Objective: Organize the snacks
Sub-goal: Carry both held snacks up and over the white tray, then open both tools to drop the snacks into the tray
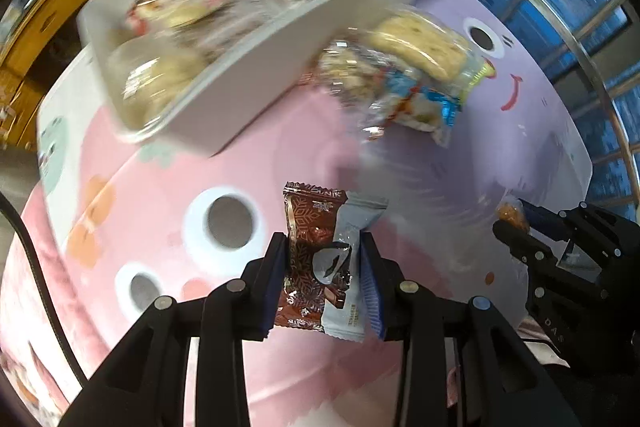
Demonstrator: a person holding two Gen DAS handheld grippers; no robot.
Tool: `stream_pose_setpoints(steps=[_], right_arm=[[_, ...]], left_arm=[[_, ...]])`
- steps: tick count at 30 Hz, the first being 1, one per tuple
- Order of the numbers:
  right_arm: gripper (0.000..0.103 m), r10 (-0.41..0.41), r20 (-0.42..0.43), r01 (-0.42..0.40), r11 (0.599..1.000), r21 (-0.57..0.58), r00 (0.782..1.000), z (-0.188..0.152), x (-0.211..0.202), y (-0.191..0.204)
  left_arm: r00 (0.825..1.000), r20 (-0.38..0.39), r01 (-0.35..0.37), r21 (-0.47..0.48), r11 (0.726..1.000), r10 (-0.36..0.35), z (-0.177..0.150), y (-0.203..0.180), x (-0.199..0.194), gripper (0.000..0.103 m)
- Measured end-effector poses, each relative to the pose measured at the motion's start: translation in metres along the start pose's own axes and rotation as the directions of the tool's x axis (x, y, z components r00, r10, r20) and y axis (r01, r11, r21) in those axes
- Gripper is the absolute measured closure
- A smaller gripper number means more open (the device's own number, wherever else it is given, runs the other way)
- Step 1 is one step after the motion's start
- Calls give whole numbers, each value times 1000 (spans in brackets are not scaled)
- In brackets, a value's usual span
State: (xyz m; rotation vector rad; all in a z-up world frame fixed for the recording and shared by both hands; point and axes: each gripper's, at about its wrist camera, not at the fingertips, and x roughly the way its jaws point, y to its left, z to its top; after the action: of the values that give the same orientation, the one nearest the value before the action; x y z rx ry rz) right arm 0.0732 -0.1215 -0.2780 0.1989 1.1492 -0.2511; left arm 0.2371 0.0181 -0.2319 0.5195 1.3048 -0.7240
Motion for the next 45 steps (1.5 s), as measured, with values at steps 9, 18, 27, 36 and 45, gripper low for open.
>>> stream_pose_setpoints(steps=[9,18,27,36,45], right_arm=[[81,37,52,-33,997,-69,998,21,-14,36],[81,105,115,-89,987,-137,988,59,-29,81],[81,139,192,-102,976,-193,971,124,-38,96],[81,118,285,-63,979,-195,951,186,-53,71],[80,174,257,-177,984,-14,951,231,-50,22]], left_arm=[[994,-9,-110,-82,991,109,-24,56,-36,69],[984,47,-165,-151,975,174,-4,81,-75,69],[965,131,-203,-168,965,226,45,96,-112,69],[951,205,-193,-198,961,233,95,93,-128,69],[957,260,-63,-251,966,130,131,91,-131,69]])
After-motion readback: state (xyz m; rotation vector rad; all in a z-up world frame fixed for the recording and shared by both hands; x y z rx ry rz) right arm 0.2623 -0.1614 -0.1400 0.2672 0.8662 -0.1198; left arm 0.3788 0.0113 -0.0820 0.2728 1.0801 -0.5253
